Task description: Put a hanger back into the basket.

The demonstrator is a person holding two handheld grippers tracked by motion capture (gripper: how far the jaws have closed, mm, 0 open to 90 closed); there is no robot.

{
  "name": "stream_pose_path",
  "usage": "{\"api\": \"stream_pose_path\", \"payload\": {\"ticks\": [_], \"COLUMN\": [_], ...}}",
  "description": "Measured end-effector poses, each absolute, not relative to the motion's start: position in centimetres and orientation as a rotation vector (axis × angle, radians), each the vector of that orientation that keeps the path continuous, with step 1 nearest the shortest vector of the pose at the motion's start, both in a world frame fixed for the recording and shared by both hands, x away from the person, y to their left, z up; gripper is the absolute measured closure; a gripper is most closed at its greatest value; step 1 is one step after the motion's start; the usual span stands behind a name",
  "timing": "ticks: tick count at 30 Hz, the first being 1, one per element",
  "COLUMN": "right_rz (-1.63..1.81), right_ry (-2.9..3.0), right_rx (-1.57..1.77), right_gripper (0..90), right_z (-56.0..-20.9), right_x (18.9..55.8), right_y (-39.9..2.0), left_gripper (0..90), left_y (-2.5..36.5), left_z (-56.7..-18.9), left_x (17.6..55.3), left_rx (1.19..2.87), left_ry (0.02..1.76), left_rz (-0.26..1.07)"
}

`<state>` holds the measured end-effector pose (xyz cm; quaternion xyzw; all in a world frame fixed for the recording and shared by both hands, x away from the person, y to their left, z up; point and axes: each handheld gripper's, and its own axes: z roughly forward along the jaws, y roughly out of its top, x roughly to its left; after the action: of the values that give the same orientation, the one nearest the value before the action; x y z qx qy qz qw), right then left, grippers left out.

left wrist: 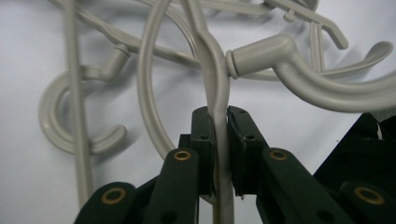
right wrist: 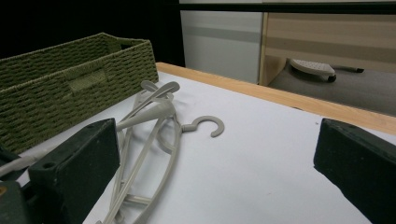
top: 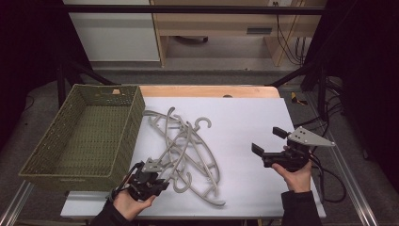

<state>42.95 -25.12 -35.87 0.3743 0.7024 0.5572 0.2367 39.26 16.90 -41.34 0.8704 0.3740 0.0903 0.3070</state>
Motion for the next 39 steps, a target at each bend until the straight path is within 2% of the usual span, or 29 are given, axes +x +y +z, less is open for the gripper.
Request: {"api": "stream_pose_path", "payload": {"ticks": [23,39], "right_rz": [1.523,1.524], "right_ry": [1.923,1.922], "right_rx": [1.028,1.036], "right_gripper": [0.6,0.6], "right_z": [-36.0,-35.9], "right_x": [43.1,43.0], "right_y": [-25.0,-25.1], "left_gripper": [82.7,82.6], "left_y": [20.3,22.5], "left_z": [-35.2,-29.8], "left_x": [38.1,38.9], "left_rx": [2.074,2.005], "left_ry": [0.851,0.759], "left_rz": [0.325,0.385]}}
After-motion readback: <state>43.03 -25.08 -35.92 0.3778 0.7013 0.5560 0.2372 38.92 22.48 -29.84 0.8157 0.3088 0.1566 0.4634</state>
